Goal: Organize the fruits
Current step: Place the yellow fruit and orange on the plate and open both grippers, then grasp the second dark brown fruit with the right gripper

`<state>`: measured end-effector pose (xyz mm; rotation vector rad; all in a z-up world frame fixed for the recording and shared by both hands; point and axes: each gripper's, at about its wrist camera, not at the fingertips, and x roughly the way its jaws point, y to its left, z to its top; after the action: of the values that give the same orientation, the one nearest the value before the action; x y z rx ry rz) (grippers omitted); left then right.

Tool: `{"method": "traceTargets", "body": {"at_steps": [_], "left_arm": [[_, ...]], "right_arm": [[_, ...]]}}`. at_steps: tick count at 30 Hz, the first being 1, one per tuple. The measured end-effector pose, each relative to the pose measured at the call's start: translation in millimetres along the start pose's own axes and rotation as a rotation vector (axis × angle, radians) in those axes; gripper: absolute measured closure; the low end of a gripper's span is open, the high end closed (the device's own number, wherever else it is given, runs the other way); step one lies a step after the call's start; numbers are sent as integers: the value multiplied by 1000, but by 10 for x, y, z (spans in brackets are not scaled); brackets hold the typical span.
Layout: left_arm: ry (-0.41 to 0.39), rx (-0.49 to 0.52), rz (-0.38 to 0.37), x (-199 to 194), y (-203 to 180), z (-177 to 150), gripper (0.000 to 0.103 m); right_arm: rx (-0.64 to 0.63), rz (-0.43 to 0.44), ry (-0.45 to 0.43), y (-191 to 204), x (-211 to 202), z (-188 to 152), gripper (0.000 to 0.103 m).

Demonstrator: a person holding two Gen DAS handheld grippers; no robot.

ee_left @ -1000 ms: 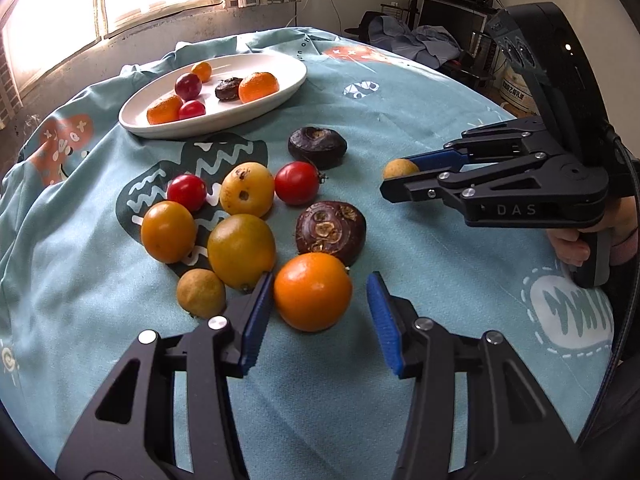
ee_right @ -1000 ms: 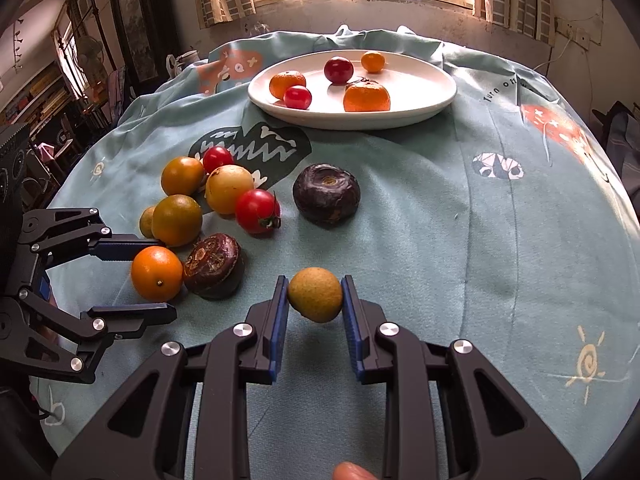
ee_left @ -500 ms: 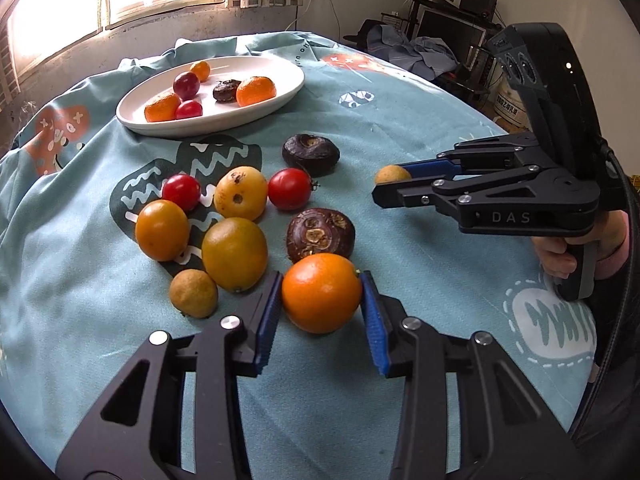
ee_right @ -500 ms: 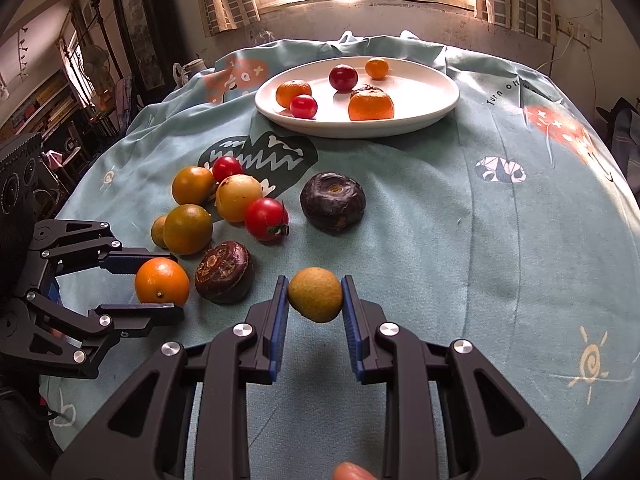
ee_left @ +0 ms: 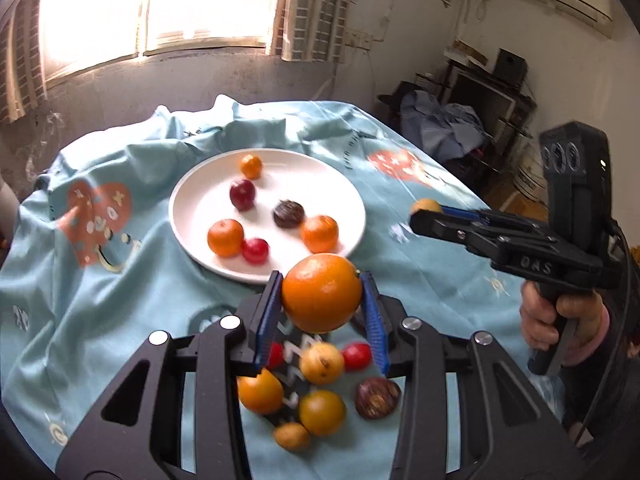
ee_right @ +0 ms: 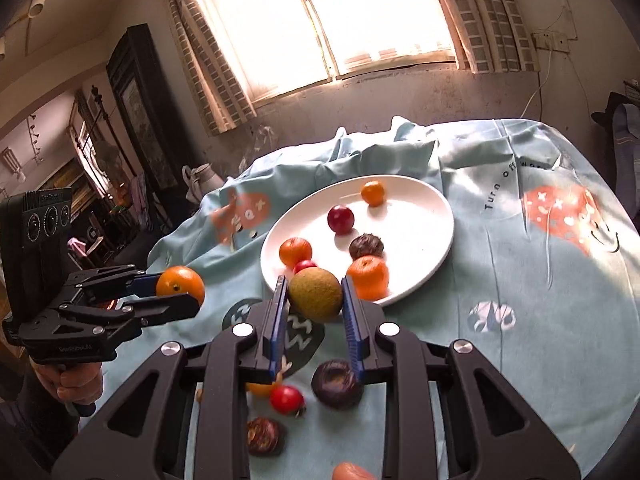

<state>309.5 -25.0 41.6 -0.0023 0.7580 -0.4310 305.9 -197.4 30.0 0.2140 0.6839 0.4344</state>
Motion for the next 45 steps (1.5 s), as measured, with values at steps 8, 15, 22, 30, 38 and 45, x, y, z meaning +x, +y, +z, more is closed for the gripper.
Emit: {"method": "traceTargets", "body": {"at_steps": [8,15,22,30,38,45], "left_arm": [[67,-119,123,1006,479,546,64],[127,-134,152,1431,592,538,53],[59,-124,175,892,510,502,13],[0,-150,238,-42,423,-332,2],[2,-274,289,-207,641,-1052,2],[-34,-299,287,-283,670,-1076,2]], "right_arm": [[71,-86,42,-443,832,246,77],[82,-99,85,-616,1172,190,73],[38,-98,38,-418,799,137,37],[-98,-56,77,199,129,-374,34],[-348,30,252,691,121,-1017,33],[-375,31,337,743,301,-1227,38]]}}
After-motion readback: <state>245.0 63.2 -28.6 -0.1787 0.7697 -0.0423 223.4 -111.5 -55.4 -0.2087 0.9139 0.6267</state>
